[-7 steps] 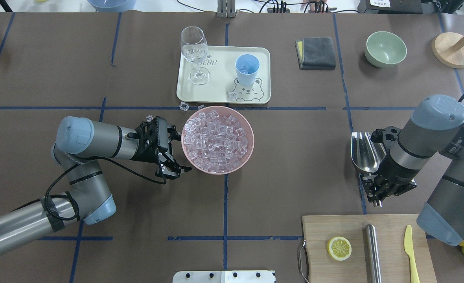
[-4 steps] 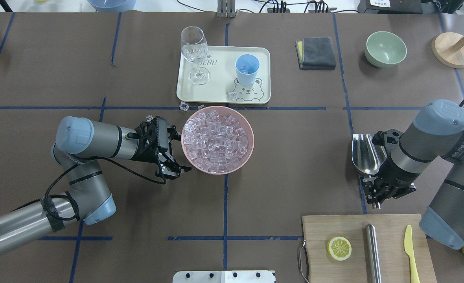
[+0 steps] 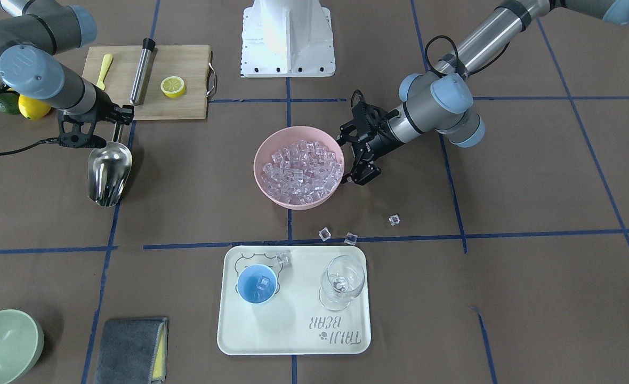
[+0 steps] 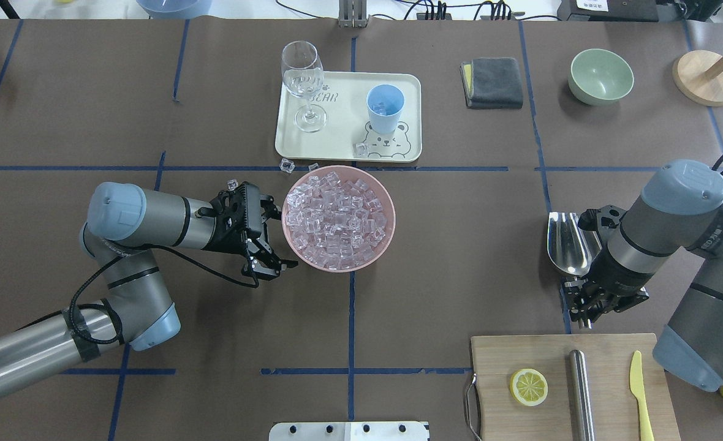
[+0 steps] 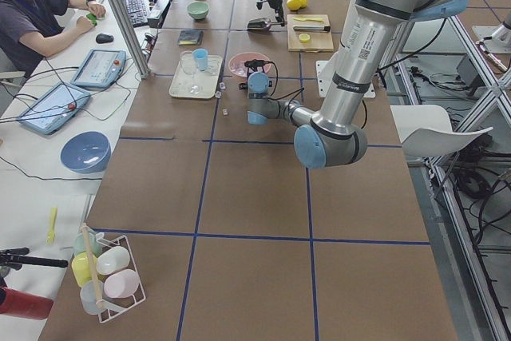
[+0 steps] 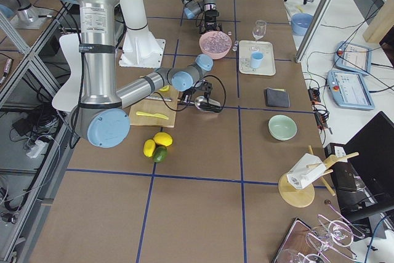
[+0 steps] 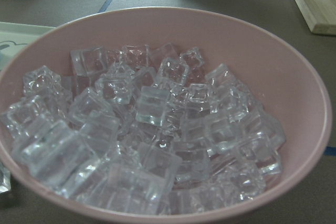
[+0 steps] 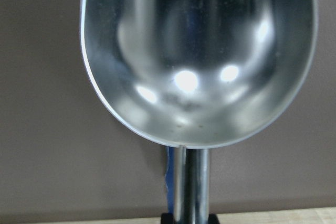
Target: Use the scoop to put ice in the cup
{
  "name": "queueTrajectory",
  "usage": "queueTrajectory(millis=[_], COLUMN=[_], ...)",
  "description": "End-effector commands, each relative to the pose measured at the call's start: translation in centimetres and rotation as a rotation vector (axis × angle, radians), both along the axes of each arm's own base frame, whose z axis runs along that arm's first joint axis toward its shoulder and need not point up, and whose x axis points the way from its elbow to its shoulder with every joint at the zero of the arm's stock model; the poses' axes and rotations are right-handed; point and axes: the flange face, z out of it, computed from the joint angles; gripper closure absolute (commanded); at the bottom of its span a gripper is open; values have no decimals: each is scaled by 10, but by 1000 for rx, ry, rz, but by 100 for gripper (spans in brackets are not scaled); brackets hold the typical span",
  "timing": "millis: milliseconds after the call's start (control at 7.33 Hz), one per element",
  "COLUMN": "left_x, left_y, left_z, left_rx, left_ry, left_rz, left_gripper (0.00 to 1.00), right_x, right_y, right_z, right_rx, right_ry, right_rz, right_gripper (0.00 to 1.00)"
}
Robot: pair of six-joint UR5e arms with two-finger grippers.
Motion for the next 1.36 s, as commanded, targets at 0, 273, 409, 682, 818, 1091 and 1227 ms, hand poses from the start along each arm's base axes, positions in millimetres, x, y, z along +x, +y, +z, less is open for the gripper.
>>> queueTrajectory(millis=[0, 273, 409, 682, 818, 1091, 1227], left_x=[0, -1, -2, -5, -6, -13, -15], left_y=[0, 0, -1, -4, -5, -9, -8], left_z=[-1, 2, 3, 3, 3, 2, 9], left_rx=[0, -3, -4, -6, -7, -2, -8], left_ry=[1, -1, -3, -2, -1, 1, -9], left_rz=[0, -2, -3, -9, -11, -20, -21], left_gripper=[0, 0, 0, 0, 0, 0, 0], right_x=[-2, 34, 59, 121, 159, 245, 294], right_y=[-1, -28, -44, -86, -103, -127, -132], right_z=[-6, -24, -29, -17, -3, 45, 76], right_rx=[7, 44, 73, 292, 372, 484, 532], right_ry=[-10, -30, -25, -32, -31, 1, 11], right_rz=[-1, 91, 154, 120, 99, 50, 24], right_gripper=[0, 0, 0, 0, 0, 0, 0])
